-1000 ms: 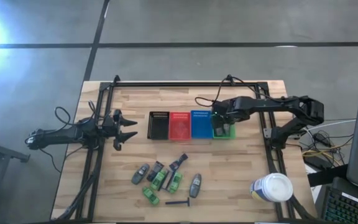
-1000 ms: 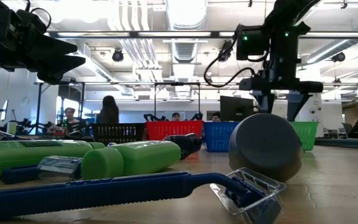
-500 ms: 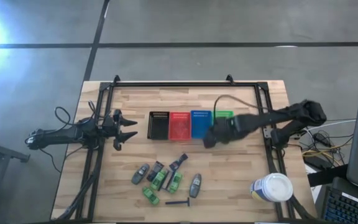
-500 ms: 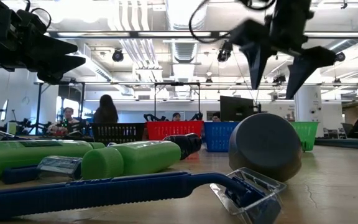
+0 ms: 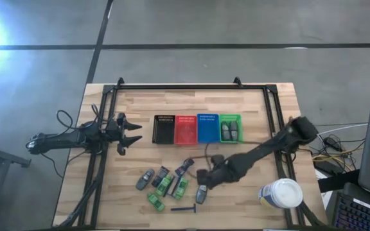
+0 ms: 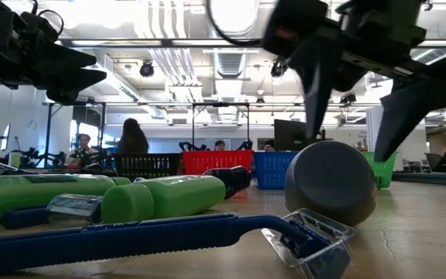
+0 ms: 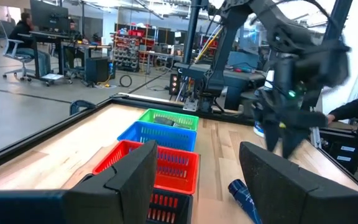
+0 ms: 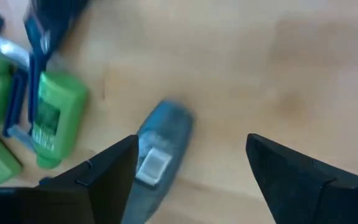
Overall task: Pick & Place Travel size toiletries
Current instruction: Put the black deodorant into the green basket
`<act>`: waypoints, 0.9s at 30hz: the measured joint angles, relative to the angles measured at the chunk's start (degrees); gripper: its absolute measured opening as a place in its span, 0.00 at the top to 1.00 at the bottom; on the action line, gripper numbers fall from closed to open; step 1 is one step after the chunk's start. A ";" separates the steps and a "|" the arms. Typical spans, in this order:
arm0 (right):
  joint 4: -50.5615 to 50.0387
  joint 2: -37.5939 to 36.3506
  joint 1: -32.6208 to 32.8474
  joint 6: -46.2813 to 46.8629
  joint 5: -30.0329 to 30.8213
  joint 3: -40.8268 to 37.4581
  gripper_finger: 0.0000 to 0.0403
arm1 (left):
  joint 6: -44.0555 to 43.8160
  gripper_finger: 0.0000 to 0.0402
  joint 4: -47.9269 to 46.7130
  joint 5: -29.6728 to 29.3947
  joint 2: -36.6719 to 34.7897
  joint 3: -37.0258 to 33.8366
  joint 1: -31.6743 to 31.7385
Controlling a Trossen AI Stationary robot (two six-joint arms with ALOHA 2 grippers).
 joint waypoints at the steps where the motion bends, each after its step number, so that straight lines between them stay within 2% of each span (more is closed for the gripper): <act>1: 0.02 1.86 0.31 0.49 -0.45 1.85 0.28 | 0.00 0.42 0.00 0.00 0.00 0.00 0.00; 7: -6.12 11.44 0.28 3.22 -0.98 14.66 0.24 | 0.00 0.42 0.00 0.00 -0.01 0.00 -0.02; 12: -12.64 18.50 0.26 5.45 -4.92 24.12 0.19 | 0.02 0.42 0.00 -0.02 0.00 0.00 -0.02; 17: -13.94 24.51 0.26 6.93 -7.76 31.79 0.13 | 0.00 0.42 -0.02 -0.03 0.00 0.00 -0.01; 20: -19.09 27.84 0.24 7.53 -8.63 36.97 0.11 | 0.01 0.42 -0.04 -0.02 0.00 0.00 0.00; 23: -24.91 30.95 0.22 7.76 -11.09 41.56 0.11 | 0.02 0.42 -0.04 -0.05 0.00 0.00 0.00; 27: -25.59 33.25 0.28 8.48 -13.52 44.88 0.15 | 0.00 0.42 -0.04 -0.15 0.00 0.00 0.00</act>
